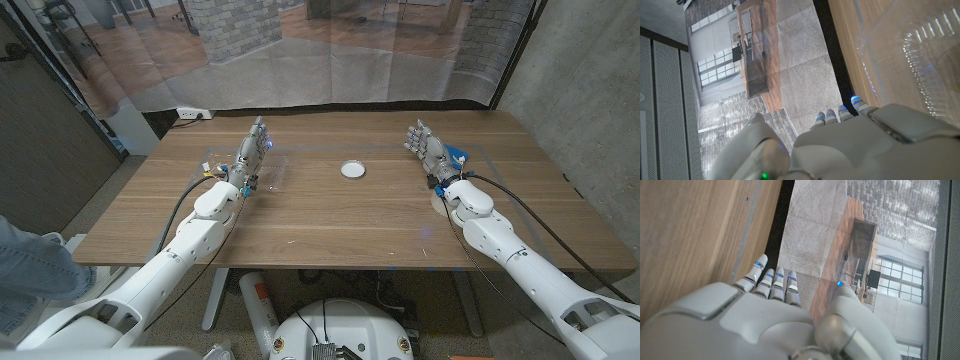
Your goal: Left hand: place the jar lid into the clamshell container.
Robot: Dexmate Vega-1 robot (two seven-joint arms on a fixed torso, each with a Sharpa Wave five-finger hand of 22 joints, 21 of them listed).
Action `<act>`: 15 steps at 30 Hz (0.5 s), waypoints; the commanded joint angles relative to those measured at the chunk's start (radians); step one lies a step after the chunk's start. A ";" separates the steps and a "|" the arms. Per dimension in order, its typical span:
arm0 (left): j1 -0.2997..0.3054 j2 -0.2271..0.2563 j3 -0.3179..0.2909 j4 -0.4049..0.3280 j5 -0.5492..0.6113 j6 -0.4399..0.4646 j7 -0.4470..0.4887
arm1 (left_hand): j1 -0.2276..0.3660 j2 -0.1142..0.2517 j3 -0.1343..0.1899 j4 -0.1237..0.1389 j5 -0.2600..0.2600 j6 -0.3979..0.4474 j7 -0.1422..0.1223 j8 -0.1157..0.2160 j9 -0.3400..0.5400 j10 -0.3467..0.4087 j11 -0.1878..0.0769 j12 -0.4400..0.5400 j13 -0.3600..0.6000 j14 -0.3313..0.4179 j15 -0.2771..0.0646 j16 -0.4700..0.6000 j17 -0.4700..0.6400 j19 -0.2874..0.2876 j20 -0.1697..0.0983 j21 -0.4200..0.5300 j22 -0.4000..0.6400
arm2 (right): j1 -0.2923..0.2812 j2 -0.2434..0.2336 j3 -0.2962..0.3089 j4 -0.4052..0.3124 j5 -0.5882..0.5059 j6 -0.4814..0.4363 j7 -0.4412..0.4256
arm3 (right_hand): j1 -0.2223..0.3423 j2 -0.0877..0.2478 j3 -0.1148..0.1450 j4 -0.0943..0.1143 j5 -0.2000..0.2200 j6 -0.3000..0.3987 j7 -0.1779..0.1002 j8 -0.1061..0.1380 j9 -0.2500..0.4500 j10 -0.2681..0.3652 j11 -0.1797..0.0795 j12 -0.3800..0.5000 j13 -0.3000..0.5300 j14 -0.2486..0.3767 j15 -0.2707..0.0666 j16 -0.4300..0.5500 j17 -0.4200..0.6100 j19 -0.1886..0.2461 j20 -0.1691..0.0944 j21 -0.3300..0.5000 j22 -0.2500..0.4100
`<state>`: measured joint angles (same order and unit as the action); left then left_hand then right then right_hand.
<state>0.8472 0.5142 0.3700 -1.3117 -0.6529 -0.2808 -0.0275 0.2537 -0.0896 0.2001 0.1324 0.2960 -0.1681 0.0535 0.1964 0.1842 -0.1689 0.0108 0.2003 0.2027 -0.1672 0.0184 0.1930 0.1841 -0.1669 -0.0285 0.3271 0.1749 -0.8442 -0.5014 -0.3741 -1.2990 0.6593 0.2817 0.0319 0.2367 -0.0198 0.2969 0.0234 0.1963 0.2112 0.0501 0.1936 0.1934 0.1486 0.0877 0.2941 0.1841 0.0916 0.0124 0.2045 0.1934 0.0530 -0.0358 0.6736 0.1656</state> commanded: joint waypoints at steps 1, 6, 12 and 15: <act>0.009 0.007 0.003 -0.016 -0.004 0.021 0.004 | 0.011 0.002 0.007 -0.002 0.007 -0.028 0.002 0.004 0.005 -0.060 0.000 0.005 0.003 -0.098 0.000 0.008 0.001 -0.146 0.001 0.001 0.003 | 0.006 0.019 -0.011 0.024 0.010 -0.008 0.012 | 0.010 0.000 0.006 0.000 0.005 0.005 0.001 0.005 0.005 0.009 0.000 0.001 0.002 0.005 0.004 0.005 0.004 0.007 -0.037 0.002 0.004; 0.016 0.017 0.000 -0.033 -0.002 0.031 0.013 | 0.012 0.004 0.007 -0.003 0.009 -0.028 0.003 0.004 0.005 -0.061 -0.001 0.005 0.002 -0.099 0.002 0.006 0.001 -0.146 0.002 -0.001 0.003 | 0.013 0.022 -0.014 0.031 0.007 -0.004 0.016 | 0.010 0.001 0.005 -0.001 0.004 0.005 0.002 0.005 0.004 0.008 0.001 -0.001 0.001 0.004 0.006 0.004 0.003 0.007 -0.037 -0.001 0.004; 0.027 0.030 -0.003 -0.060 0.009 0.032 0.026 | 0.013 0.006 0.006 -0.004 0.011 -0.029 0.004 0.003 0.005 -0.061 0.002 0.004 0.000 -0.100 0.003 0.005 0.001 -0.146 0.001 -0.003 0.003 | 0.013 0.023 -0.016 0.024 0.005 -0.009 0.009 | 0.012 0.003 0.004 -0.003 0.002 0.004 0.004 0.005 0.003 0.012 -0.001 -0.002 0.001 0.006 0.006 0.005 0.002 0.008 -0.035 -0.005 0.004; 0.031 0.034 -0.002 -0.069 0.016 0.025 0.028 | 0.014 0.007 0.006 -0.005 0.012 -0.028 0.004 0.003 0.005 -0.057 0.001 0.006 -0.001 -0.096 0.003 0.006 0.001 -0.145 0.001 -0.004 0.003 | 0.010 0.024 -0.015 0.018 0.008 -0.011 0.008 | 0.012 0.004 0.003 -0.004 0.001 0.005 0.005 0.005 0.003 0.013 -0.001 -0.003 0.001 0.006 0.006 0.005 0.002 0.008 -0.034 -0.007 0.004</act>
<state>0.8626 0.5301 0.3706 -1.3443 -0.6556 -0.2576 -0.0157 0.2601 -0.0853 0.2001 0.1324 0.3025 -0.1680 0.0535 0.1963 0.1840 -0.1688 0.0108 0.2003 0.1997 -0.1672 0.0184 0.1929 0.1840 -0.1669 -0.0285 0.3271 0.1748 -0.8357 -0.4830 -0.3848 -1.2762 0.6668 0.2763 0.0431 0.2366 -0.0197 0.2968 0.0233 0.1963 0.2110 0.0501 0.1936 0.1932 0.1522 0.0841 0.2941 0.1831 0.0915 0.0123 0.2045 0.1932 0.0528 -0.0357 0.6692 0.1655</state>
